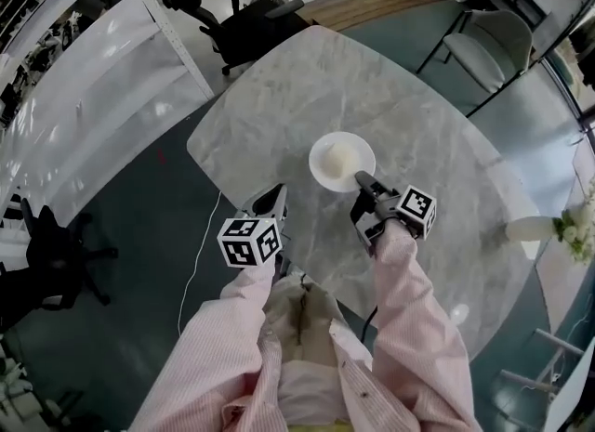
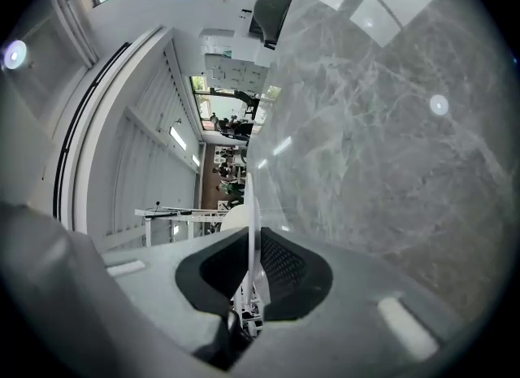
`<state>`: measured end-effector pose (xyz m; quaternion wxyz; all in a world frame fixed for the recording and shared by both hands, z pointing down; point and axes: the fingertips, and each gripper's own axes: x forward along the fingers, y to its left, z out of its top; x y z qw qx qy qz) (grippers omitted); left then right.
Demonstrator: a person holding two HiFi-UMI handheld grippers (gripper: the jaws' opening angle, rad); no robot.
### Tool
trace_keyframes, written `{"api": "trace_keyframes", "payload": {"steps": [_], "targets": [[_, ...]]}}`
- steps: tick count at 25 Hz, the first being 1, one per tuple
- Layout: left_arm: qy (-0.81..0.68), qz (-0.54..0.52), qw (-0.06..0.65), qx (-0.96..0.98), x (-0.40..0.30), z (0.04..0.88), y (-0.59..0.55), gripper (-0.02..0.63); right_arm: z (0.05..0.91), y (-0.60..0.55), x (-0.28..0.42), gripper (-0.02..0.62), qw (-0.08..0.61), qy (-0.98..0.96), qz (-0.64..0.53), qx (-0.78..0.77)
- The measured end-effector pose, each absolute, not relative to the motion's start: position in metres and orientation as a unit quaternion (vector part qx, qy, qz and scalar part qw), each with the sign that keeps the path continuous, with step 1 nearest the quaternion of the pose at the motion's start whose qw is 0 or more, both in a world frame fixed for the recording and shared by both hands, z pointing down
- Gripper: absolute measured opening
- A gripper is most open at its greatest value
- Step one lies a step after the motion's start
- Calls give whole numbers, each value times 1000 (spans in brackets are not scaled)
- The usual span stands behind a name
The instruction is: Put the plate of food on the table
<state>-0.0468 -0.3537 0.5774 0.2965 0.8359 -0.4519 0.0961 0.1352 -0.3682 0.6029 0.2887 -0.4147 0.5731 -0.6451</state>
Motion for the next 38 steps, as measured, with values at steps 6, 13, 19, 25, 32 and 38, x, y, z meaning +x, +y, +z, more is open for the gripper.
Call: {"api": "trace_keyframes", "payload": {"steps": [6,13,19,25,32,38], "targets": [[-442,116,321,830,-37,605,-360,-9,625,-381,133,28,274,562,-654,-426],[-435,127,338,824,-29,622,-365,-9,639,-382,134,28,261,548,-663,-438],[-430,129,347,823,-24,628,-364,-9,646,-380,133,28,250,542,-667,-447],[-428,132,352,822,-20,630,-366,-9,651,-380,134,28,234,538,-668,-458],[-426,132,355,822,-17,633,-366,-9,658,-380,134,28,231,525,-674,-466],[-426,133,357,821,-17,635,-366,-9,664,-378,137,28,208,516,-672,-489]]}}
